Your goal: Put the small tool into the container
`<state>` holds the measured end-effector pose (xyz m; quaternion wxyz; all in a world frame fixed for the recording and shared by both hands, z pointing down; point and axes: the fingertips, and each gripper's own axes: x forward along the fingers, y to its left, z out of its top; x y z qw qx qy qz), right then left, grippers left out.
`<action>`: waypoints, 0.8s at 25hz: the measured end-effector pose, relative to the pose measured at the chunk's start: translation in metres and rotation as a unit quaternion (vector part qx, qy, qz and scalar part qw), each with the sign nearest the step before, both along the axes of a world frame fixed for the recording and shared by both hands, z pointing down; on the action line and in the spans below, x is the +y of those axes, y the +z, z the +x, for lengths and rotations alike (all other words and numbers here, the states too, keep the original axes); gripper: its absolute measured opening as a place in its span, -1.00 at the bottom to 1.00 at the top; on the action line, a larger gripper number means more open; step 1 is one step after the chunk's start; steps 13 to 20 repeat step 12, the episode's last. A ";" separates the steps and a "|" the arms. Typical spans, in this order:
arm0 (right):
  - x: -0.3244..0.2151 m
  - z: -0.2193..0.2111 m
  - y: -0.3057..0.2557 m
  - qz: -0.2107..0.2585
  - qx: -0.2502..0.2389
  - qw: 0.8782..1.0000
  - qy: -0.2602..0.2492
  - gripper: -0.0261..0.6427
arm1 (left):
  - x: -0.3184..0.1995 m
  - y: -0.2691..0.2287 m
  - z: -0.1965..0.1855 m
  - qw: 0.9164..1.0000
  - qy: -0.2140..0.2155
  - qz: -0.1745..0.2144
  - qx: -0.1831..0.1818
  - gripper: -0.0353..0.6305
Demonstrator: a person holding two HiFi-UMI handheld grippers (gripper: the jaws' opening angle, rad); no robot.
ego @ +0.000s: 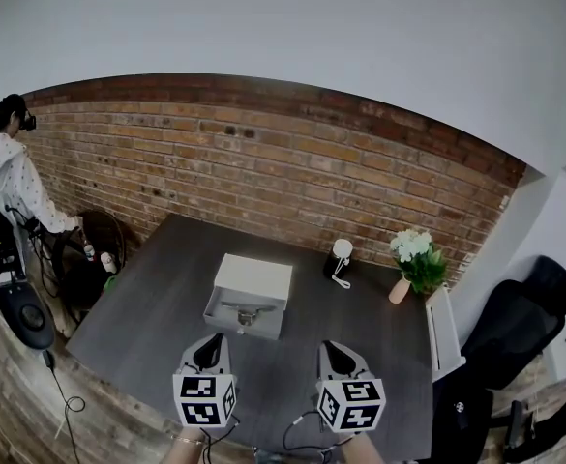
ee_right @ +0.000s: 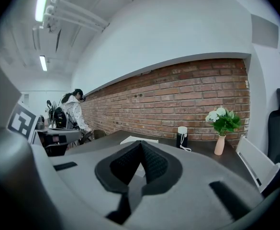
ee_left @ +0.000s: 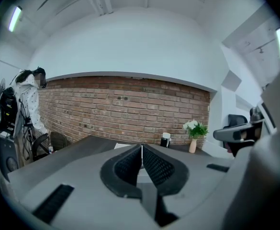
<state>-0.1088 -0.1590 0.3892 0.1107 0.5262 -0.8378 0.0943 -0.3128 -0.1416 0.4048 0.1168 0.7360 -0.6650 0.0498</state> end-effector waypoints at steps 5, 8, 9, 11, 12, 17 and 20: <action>-0.004 0.004 0.000 -0.001 -0.001 1.000 0.003 -0.92 | -0.004 0.000 0.000 1.000 -0.003 -0.002 0.000 -0.87; -0.004 0.006 0.002 -0.004 -0.001 1.000 0.004 -0.92 | -0.005 0.001 -0.001 1.000 -0.004 -0.003 0.000 -0.87; -0.005 0.006 0.003 -0.004 -0.001 1.000 0.004 -0.92 | -0.006 0.002 0.000 1.000 -0.004 -0.003 0.001 -0.87; -0.005 0.007 0.004 -0.004 -0.002 1.000 0.002 -0.92 | -0.006 0.003 0.001 1.000 -0.004 -0.003 0.001 -0.87; -0.006 0.008 0.004 -0.004 -0.003 1.000 0.002 -0.92 | -0.007 0.004 0.001 1.000 -0.004 -0.004 0.001 -0.87; -0.006 0.008 0.004 -0.004 -0.003 1.000 0.002 -0.92 | -0.007 0.004 0.001 1.000 -0.004 -0.004 0.001 -0.87; -0.006 0.008 0.004 -0.004 -0.003 1.000 0.002 -0.92 | -0.007 0.004 0.001 1.000 -0.004 -0.004 0.001 -0.87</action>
